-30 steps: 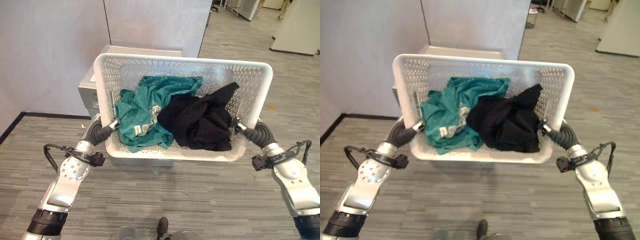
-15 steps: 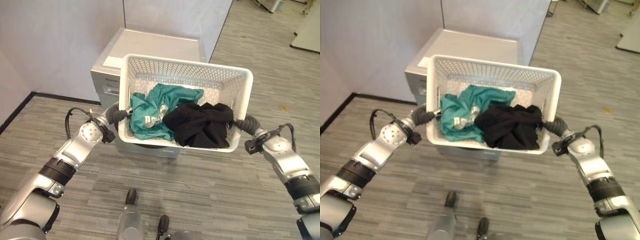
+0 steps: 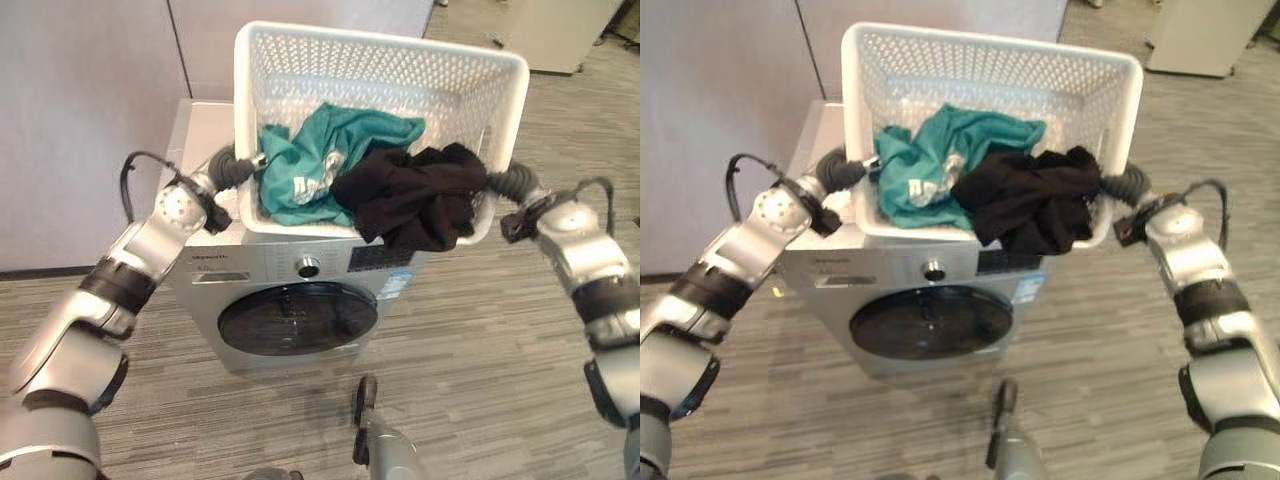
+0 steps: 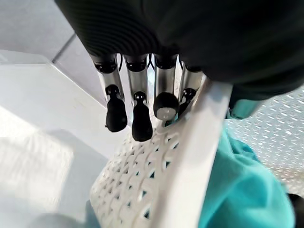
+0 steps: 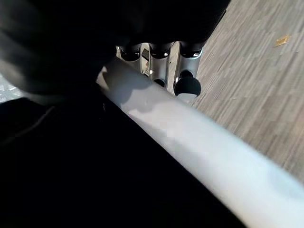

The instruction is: Grab the laundry basket,head to the washer,open it,put in the laundry and shut it.

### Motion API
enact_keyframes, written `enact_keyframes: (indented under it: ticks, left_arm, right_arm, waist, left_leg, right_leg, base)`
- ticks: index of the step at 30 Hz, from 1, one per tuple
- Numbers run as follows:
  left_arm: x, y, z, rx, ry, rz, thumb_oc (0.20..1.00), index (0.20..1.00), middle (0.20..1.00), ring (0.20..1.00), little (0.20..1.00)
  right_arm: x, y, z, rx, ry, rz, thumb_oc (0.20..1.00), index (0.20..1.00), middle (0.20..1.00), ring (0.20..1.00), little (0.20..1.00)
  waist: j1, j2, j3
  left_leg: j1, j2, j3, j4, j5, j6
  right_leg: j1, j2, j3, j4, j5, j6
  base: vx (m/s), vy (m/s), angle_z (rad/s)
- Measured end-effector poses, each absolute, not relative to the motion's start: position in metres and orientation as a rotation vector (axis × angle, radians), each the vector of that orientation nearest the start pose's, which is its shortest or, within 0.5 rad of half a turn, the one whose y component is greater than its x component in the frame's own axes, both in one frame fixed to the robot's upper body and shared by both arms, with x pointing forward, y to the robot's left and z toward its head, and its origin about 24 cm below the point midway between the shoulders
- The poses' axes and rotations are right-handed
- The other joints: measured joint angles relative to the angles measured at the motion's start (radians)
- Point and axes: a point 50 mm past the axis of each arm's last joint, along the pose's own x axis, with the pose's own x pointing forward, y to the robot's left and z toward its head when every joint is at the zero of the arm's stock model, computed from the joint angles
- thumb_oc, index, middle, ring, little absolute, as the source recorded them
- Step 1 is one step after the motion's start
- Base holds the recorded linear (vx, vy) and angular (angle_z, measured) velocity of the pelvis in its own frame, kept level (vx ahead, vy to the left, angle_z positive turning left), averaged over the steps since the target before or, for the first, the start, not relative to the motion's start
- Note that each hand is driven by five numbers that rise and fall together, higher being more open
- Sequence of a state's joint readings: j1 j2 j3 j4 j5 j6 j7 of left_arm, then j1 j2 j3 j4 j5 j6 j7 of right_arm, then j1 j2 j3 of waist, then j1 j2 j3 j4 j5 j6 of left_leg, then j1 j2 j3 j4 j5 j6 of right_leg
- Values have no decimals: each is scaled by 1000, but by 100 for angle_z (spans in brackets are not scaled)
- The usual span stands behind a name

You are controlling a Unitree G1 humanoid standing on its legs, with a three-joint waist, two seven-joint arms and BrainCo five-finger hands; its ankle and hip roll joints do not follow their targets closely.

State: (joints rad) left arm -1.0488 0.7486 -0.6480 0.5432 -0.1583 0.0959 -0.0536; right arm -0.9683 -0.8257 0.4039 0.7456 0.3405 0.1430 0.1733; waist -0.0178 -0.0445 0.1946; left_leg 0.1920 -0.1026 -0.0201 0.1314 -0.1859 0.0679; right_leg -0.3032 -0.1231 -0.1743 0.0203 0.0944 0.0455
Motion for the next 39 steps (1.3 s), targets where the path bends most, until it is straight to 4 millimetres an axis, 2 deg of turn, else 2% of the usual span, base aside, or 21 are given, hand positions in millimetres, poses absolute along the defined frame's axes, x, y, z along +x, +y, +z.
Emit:
enact_keyframes:
  ticks: [2, 3, 4, 6, 7, 8, 9, 11, 12, 13, 14, 15, 17, 18, 20, 21, 22, 28, 29, 34, 39]
  left_arm:
    - [396, 168, 218, 879, -173, -217, 200, 200, 200, 200, 200]
    - [396, 160, 212, 843, -177, -236, 200, 200, 200, 200, 200]
    - [391, 159, 204, 796, -188, -226, 200, 200, 200, 200, 200]
    - [386, 166, 212, 791, -228, -203, 200, 200, 200, 200, 200]
    - [385, 167, 216, 784, -242, -197, 200, 200, 200, 200, 200]
    - [384, 171, 218, 797, -246, -186, 200, 200, 200, 200, 200]
    - [383, 176, 225, 815, -262, -173, 200, 200, 200, 200, 200]
    - [380, 176, 240, 848, -302, -170, 200, 200, 200, 200, 200]
    - [378, 180, 243, 876, -295, -175, 200, 200, 200, 200, 200]
    - [377, 183, 239, 877, -280, -184, 200, 200, 200, 200, 200]
    - [371, 188, 231, 899, -251, -214, 200, 200, 200, 200, 200]
    - [367, 187, 230, 913, -245, -247, 200, 200, 200, 200, 200]
    - [354, 185, 233, 954, -266, -308, 200, 200, 200, 200, 200]
    - [352, 183, 234, 958, -271, -325, 200, 200, 200, 200, 200]
    - [338, 189, 234, 1008, -262, -377, 200, 200, 200, 200, 200]
    - [333, 189, 232, 1008, -264, -392, 200, 200, 200, 200, 200]
    - [297, 198, 231, 1064, -301, -470, 200, 200, 200, 200, 200]
    - [243, 210, 234, 1104, -304, -562, 200, 200, 200, 200, 200]
    - [220, 212, 236, 1105, -284, -614, 200, 200, 200, 200, 200]
    - [163, 223, 236, 1065, -131, -659, 200, 200, 200, 200, 200]
    - [162, 226, 230, 1005, -49, -695, 200, 200, 200, 200, 200]
  right_arm:
    - [381, -286, 211, -591, 76, -5, 200, 200, 200, 200, 200]
    - [377, -295, 213, -601, 83, -28, 200, 200, 200, 200, 200]
    - [376, -294, 210, -600, 77, -24, 200, 200, 200, 200, 200]
    - [371, -291, 214, -605, 40, -1, 200, 200, 200, 200, 200]
    - [371, -291, 219, -612, 25, -1, 200, 200, 200, 200, 200]
    - [371, -288, 219, -610, 20, 8, 200, 200, 200, 200, 200]
    - [371, -284, 220, -600, 5, 24, 200, 200, 200, 200, 200]
    - [371, -284, 221, -571, -2, 27, 200, 200, 200, 200, 200]
    - [369, -284, 218, -566, 5, 46, 200, 200, 200, 200, 200]
    - [366, -283, 217, -556, -3, 69, 200, 200, 200, 200, 200]
    - [356, -281, 209, -575, -1, 125, 200, 200, 200, 200, 200]
    - [346, -286, 209, -607, 7, 142, 200, 200, 200, 200, 200]
    - [326, -294, 204, -626, 17, 170, 200, 200, 200, 200, 200]
    - [320, -297, 203, -616, 20, 176, 200, 200, 200, 200, 200]
    - [303, -297, 198, -624, 26, 227, 200, 200, 200, 200, 200]
    - [297, -300, 196, -627, 34, 226, 200, 200, 200, 200, 200]
    - [272, -302, 197, -616, 0, 277, 200, 200, 200, 200, 200]
    - [221, -303, 197, -623, 16, 378, 200, 200, 200, 200, 200]
    - [200, -305, 200, -640, 33, 402, 200, 200, 200, 200, 200]
    - [170, -296, 202, -661, 111, 510, 200, 200, 200, 200, 200]
    - [175, -293, 205, -680, 159, 564, 200, 200, 200, 200, 200]
  waist:
    - [4, -9, -5]
    - [4, -5, -11]
    - [23, 16, -16]
    - [39, -13, -10]
    - [51, -13, -10]
    - [62, -29, -5]
    - [61, -63, 13]
    - [68, -121, 46]
    - [79, -126, 51]
    - [81, -114, 49]
    - [81, -95, 45]
    - [66, -63, 40]
    - [51, -52, 45]
    - [57, -52, 46]
    - [42, -74, 35]
    - [35, -76, 33]
    - [42, -77, 34]
    - [43, -84, 32]
    - [57, -89, 23]
    - [66, -87, -21]
    - [79, -70, -74]
  left_leg:
    - [82, -3, -55, 3, -35, -60]
    - [111, 0, -80, 25, -53, -90]
    - [109, 21, -89, 76, -44, -113]
    - [-35, 55, -60, 234, -39, -136]
    - [-136, 58, -79, 437, 5, -166]
    - [-223, 60, -83, 575, -22, -156]
    - [-294, 52, -71, 598, -54, -137]
    - [-382, 70, -49, 499, -73, -101]
    - [-406, 119, -55, 243, -6, -108]
    - [-398, 142, -70, 175, 23, -111]
    - [-261, 172, -83, 55, 165, -104]
    - [-194, 195, -78, -19, 209, -130]
    - [-137, 187, -59, -102, 209, -123]
    - [-132, 177, -43, -103, 207, -120]
    - [-120, 127, -24, -103, 198, -112]
    - [-113, 122, -24, -106, 191, -114]
    - [-103, 125, 5, -113, 168, -111]
    - [-84, 157, 6, -120, 146, -125]
    - [-81, 170, 8, -123, 146, -130]
    - [-71, 185, 18, -138, 146, -136]
    - [-72, 184, 19, -137, 146, -136]
  right_leg:
    - [136, 52, 6, 7, 31, -57]
    - [205, 70, 37, -18, 118, -71]
    - [230, 88, 30, -5, 92, -98]
    - [289, 94, 49, -55, 72, -125]
    - [289, 111, 53, -52, 67, -131]
    - [304, 110, 79, -59, 58, -141]
    - [331, 93, 110, -74, 31, -146]
    - [370, 74, 112, -96, 22, -134]
    - [397, 90, 107, -92, 17, -115]
    - [414, 97, 106, -84, 12, -84]
    - [444, 99, 101, -51, -23, -28]
    - [461, 109, 88, -33, -50, 4]
    - [401, 76, 49, 68, -145, 47]
    - [399, 55, 23, 22, -139, 48]
    - [386, -6, -2, -70, 22, 51]
    - [391, -16, -8, -67, 32, 55]
    - [391, -9, -2, -93, 30, 54]
    - [408, 24, 1, -104, 9, 35]
    - [409, 35, 3, -105, 0, 29]
    - [406, 50, 11, -106, -9, 38]
    - [405, 47, 11, -106, -11, 40]
  base:
    - [339, -165, 111]
    - [338, -217, 104]
    - [181, -195, 62]
    - [65, -199, 51]
    - [-60, -84, 40]
    - [-42, -12, 23]
    - [24, 24, 35]
    - [68, 74, 28]
    - [113, 109, -8]
    - [189, 175, -29]
    - [82, 63, -19]
    - [103, 78, -10]
    - [54, 33, -16]
    - [74, 34, -62]
    - [76, 25, -34]
    - [75, 21, -29]
    - [55, 13, -38]
    - [32, 8, -11]
    - [31, 6, -5]
    - [12, 4, -6]
    - [-5, 7, 0]
